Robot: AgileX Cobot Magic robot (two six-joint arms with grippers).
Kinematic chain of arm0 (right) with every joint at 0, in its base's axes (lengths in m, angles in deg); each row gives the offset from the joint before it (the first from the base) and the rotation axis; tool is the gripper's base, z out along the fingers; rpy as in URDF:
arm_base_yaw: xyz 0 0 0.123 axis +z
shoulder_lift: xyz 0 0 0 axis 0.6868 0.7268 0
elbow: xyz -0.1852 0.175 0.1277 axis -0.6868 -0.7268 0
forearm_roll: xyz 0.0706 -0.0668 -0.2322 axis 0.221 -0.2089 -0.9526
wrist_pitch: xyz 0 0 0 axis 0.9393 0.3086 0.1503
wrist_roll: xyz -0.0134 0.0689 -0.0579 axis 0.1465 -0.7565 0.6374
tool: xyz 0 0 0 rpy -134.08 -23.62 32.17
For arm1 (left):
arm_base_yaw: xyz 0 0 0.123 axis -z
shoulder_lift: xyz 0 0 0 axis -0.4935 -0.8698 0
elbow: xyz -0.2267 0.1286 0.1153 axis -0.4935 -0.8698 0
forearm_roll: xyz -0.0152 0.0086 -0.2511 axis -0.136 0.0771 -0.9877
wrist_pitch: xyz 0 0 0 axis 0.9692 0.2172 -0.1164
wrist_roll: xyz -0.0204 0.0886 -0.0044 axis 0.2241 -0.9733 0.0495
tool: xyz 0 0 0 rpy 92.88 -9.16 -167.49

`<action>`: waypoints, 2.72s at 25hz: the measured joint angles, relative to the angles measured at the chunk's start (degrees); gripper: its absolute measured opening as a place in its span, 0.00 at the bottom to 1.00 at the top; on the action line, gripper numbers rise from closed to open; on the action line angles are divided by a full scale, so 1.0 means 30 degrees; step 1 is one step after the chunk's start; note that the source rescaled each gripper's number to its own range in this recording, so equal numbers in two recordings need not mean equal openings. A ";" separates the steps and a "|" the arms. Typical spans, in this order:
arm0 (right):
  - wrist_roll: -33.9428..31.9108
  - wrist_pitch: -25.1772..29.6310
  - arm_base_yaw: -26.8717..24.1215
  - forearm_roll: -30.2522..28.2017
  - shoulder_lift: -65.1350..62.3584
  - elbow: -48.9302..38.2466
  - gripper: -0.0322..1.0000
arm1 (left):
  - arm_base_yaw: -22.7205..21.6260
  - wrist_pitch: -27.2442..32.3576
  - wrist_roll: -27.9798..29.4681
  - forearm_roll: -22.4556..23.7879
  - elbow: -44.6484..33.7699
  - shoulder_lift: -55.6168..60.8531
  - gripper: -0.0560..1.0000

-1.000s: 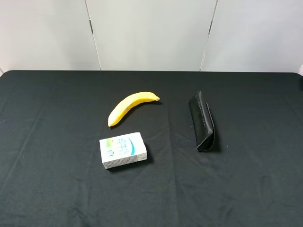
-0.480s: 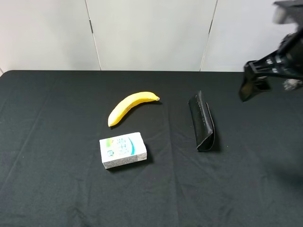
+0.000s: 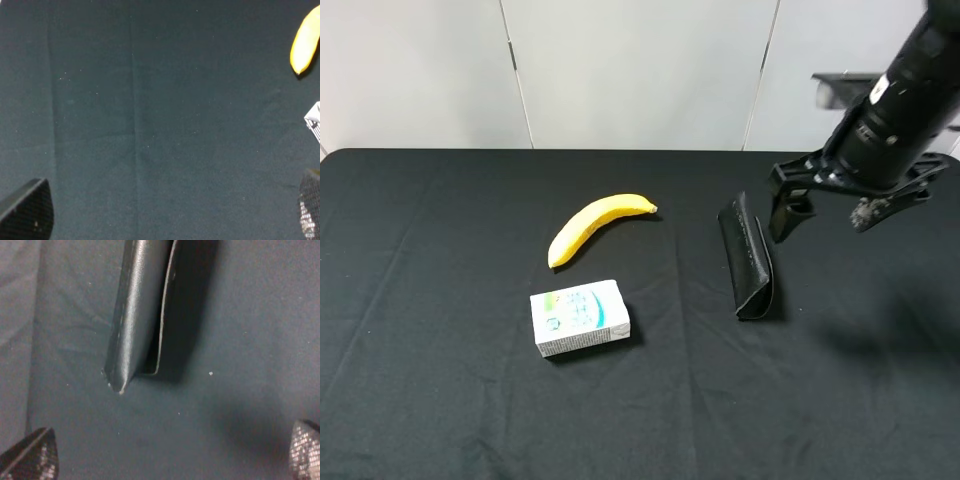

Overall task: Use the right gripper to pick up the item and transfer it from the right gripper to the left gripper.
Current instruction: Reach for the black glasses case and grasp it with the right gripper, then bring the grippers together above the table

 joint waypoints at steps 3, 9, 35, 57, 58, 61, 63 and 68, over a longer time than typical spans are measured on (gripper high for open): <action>0.0016 -0.0468 0.0000 0.0333 0.0963 0.0016 1.00 | 0.0000 0.0000 0.0000 0.0000 0.0000 0.0000 0.96; 0.0016 -0.1591 0.0000 0.0647 0.2675 0.0039 1.00 | 0.0000 0.0000 0.0000 0.0000 0.0000 0.0000 0.96; 0.0442 -0.4181 0.0000 0.2642 0.7169 0.0039 1.00 | 0.0000 0.0000 0.0000 0.0000 0.0000 0.0000 0.96; 0.0458 -0.4797 0.0000 0.2942 0.7169 0.0039 0.07 | 0.0000 0.0000 0.0000 0.0000 0.0000 0.0000 0.96; 0.0458 -0.4877 0.0000 0.2986 0.7169 0.0039 0.07 | 0.0000 0.0000 0.0000 0.0000 0.0000 0.0000 0.96; 0.0458 -0.5023 0.0000 0.3048 0.7169 0.0126 0.07 | 0.0000 0.0000 0.0000 0.0000 0.0000 0.0000 0.96; 0.0458 -0.4653 0.0000 0.3048 0.7169 0.0587 0.07 | 0.0000 0.0000 0.0000 0.0000 0.0000 0.0000 0.96; 0.0458 -0.2121 0.0000 0.3048 0.7053 0.2823 0.05 | 0.0000 0.0000 0.0000 0.0000 0.0000 0.0000 0.96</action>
